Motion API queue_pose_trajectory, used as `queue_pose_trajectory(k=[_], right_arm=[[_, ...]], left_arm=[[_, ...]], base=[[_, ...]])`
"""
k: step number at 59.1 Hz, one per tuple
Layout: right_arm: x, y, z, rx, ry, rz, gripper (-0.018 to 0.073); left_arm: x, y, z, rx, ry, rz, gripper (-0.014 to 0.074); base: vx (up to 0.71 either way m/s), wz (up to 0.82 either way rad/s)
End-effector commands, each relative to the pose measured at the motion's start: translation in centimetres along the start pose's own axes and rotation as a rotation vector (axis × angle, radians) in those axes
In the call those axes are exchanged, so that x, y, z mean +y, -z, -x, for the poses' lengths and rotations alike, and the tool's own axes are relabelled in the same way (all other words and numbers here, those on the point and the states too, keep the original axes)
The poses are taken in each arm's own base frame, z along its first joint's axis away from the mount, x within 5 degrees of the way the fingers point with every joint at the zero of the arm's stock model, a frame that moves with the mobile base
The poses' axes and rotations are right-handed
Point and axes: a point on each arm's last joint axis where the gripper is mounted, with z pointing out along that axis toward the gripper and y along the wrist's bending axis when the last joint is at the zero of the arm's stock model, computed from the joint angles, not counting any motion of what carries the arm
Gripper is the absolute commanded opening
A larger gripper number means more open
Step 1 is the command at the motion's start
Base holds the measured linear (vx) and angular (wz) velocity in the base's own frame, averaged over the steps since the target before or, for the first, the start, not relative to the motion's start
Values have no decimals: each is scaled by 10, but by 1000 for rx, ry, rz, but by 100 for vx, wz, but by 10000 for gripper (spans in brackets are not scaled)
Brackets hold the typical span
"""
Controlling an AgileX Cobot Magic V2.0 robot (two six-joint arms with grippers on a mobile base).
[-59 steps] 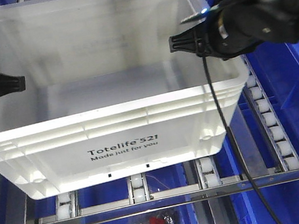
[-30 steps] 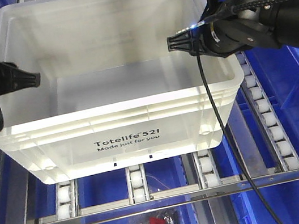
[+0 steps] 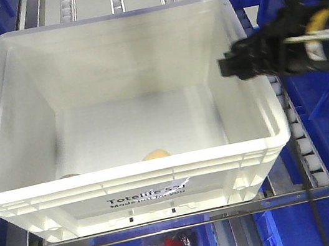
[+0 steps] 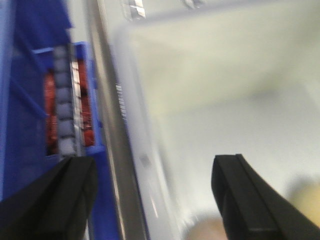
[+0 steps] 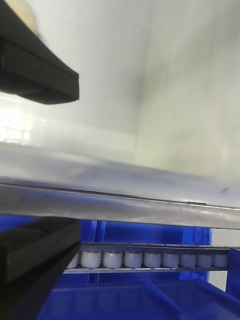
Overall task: Place moving items into box and shelve
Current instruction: 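Withdraw both grippers outward from the tote rims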
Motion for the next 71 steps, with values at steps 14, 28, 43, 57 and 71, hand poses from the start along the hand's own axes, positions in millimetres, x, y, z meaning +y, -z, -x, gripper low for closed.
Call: queue_pose_trajectory(k=[14, 28, 43, 57, 71], right_arm=[[-24, 85, -42, -140, 183, 139, 522], [-38, 109, -72, -108, 175, 130, 522], [-38, 110, -81, -82, 207, 145, 461], [-32, 111, -82, -73, 220, 212, 218], [-32, 111, -82, -73, 220, 212, -22]], left_arm=[[-2, 59, -48, -140, -20, -163, 569], [3, 76, -75, -130, -17, -163, 569], [3, 78, -77, -117, -18, -162, 441], [3, 78, -78, -113, -18, -162, 178], [3, 78, -78, -114, -18, -162, 11]], base=[[0, 0], [0, 0], [0, 0], [0, 0], [0, 0]])
